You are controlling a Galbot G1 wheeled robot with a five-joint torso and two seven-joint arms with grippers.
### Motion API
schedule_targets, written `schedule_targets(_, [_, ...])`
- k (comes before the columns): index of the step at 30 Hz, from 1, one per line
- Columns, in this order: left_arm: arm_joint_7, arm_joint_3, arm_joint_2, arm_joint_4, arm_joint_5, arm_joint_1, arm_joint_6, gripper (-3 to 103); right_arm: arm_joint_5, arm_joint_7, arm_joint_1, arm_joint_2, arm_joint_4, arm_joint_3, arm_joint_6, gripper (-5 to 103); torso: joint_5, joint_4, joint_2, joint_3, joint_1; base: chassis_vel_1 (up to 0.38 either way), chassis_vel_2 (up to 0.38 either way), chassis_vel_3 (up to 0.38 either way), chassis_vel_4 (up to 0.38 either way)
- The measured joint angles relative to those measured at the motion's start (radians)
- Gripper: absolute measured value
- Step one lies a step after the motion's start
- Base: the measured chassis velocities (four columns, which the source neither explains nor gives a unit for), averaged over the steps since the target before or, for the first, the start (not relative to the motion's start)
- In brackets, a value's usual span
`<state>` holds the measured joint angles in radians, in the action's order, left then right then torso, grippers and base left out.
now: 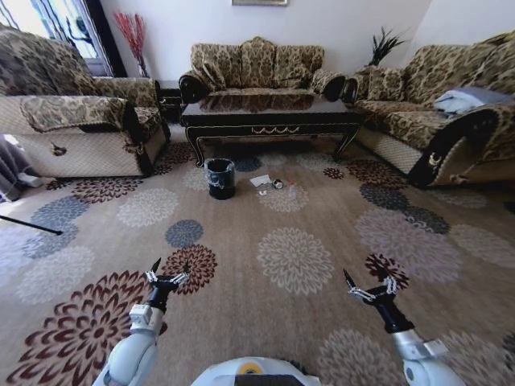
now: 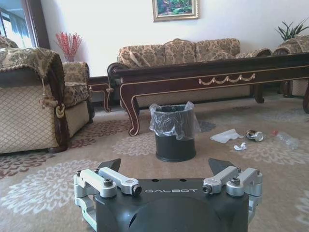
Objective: Move to the front of the table and pick up the trash from the floor, then place it into the trash bin.
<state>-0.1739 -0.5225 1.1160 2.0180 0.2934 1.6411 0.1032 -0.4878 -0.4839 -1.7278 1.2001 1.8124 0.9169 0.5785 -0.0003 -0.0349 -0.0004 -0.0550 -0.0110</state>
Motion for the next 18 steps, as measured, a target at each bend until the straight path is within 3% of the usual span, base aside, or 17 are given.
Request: schedule_targets(18, [-0.012,-0.003,0.003,-0.008,0.002,-0.003,0.002,99,0.002,0.0,-0.011,0.008,0.016,0.001,-0.007,100,0.0,-0.0003,0.0,-0.001,0.0,-0.352,0.35,0.357,-0.355])
